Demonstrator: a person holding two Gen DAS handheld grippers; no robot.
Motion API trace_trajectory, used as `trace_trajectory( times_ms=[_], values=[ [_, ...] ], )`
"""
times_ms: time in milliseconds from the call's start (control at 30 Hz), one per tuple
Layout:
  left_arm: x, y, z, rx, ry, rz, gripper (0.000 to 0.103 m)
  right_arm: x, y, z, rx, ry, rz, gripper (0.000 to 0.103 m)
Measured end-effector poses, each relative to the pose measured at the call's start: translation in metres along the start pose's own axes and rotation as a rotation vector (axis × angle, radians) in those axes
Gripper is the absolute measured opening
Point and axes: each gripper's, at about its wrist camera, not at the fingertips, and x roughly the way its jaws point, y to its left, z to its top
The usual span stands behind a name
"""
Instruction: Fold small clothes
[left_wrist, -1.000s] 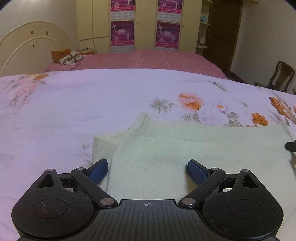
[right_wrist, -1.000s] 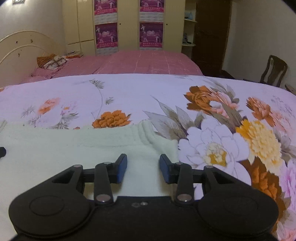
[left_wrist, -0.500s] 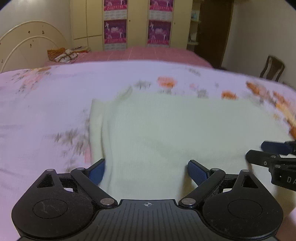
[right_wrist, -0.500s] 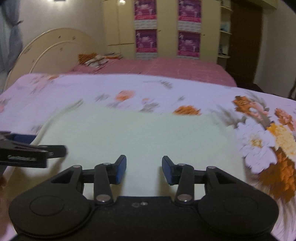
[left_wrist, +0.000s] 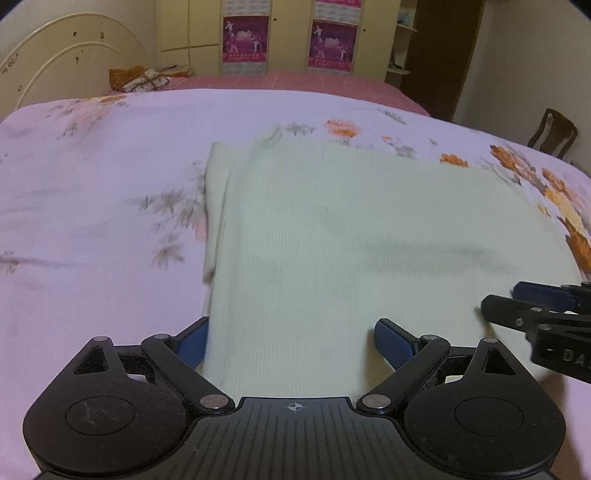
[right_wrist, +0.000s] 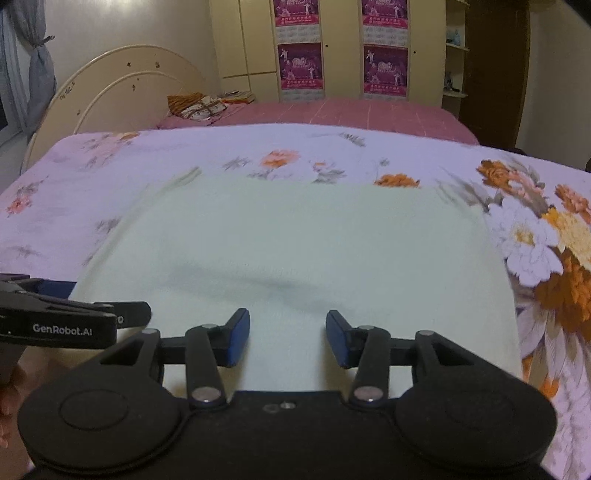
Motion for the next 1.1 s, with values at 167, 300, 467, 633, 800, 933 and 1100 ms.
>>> trace_trajectory(
  times_ms=[167,300,467,633,800,933,1100],
  values=[
    [-0.012,0.004,-0.012,-0.024,0.016,-0.011,0.093,-0.004,0.004,-0.014,-0.013,0.019,-0.01,0.046],
    [-0.022,0.009,-0.022,-0.083,0.023,-0.046,0.093,-0.014,0.001,-0.018,0.009,0.01,-0.008,0.046],
    [-0.035,0.022,-0.036,-0.229,0.019,-0.097,0.092,-0.019,-0.004,-0.024,0.032,0.008,-0.012,0.046],
    [-0.038,0.033,-0.053,-0.418,0.037,-0.198,0.092,-0.019,-0.007,-0.028,0.046,0.002,-0.008,0.047],
    [-0.023,0.039,-0.054,-0.518,-0.048,-0.254,0.092,-0.016,-0.006,-0.027,0.041,-0.007,-0.005,0.048],
    [-0.001,0.041,-0.044,-0.598,-0.121,-0.291,0.092,-0.013,-0.005,-0.025,0.036,-0.014,-0.001,0.048],
    [0.02,0.037,-0.038,-0.643,-0.239,-0.299,0.092,-0.006,-0.007,-0.021,0.044,-0.034,0.01,0.048]
  ],
)
